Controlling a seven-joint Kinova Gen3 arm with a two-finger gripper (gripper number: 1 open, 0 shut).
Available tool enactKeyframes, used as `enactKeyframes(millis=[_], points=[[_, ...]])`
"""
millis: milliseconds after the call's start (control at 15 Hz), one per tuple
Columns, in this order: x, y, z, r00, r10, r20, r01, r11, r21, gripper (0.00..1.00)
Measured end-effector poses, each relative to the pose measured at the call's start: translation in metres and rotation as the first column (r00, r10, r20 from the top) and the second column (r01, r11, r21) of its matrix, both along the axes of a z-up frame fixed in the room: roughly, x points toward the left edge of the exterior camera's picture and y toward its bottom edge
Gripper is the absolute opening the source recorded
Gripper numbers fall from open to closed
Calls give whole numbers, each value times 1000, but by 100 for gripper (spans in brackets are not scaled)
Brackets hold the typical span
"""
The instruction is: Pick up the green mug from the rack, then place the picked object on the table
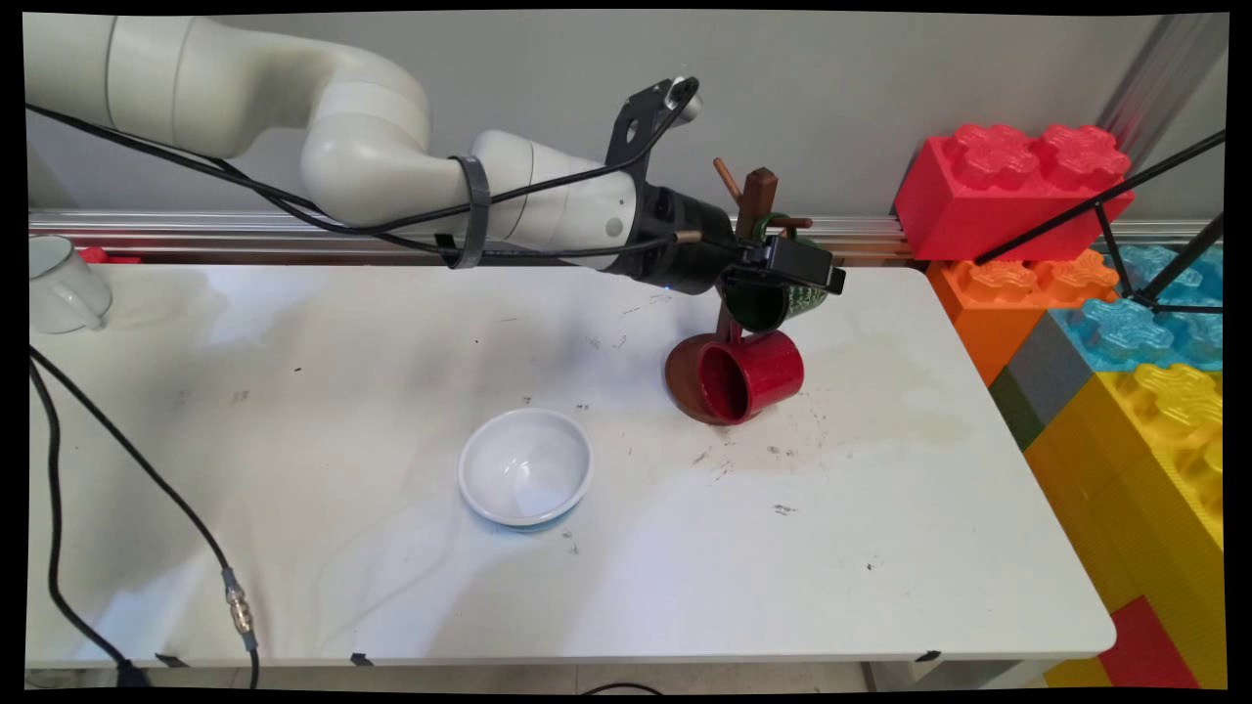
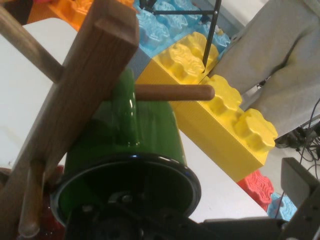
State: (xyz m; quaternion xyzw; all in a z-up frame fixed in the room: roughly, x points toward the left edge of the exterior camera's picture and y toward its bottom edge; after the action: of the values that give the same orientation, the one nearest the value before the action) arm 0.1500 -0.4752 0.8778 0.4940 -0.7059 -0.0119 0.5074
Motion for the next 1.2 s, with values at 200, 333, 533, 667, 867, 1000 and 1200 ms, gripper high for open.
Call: enactKeyframes(millis=[200,333,533,667,867,1000,1200], points=[[1,-1,0,1000,2,0,-2,1000,3,0],[1,-1,0,1000,2,1,-2,1000,5,0],[1,-1,1,1000,4,1,-4,1000,11,0],[2,0,1,1000,5,2,-5,1000,17,0],[2,2,2,1000,7,2,-7,1000,23,0],[3,3,3,1000,8,0,-8,1000,27,0],[2,4,6,1000,5,-10,-5,1000,27,0]])
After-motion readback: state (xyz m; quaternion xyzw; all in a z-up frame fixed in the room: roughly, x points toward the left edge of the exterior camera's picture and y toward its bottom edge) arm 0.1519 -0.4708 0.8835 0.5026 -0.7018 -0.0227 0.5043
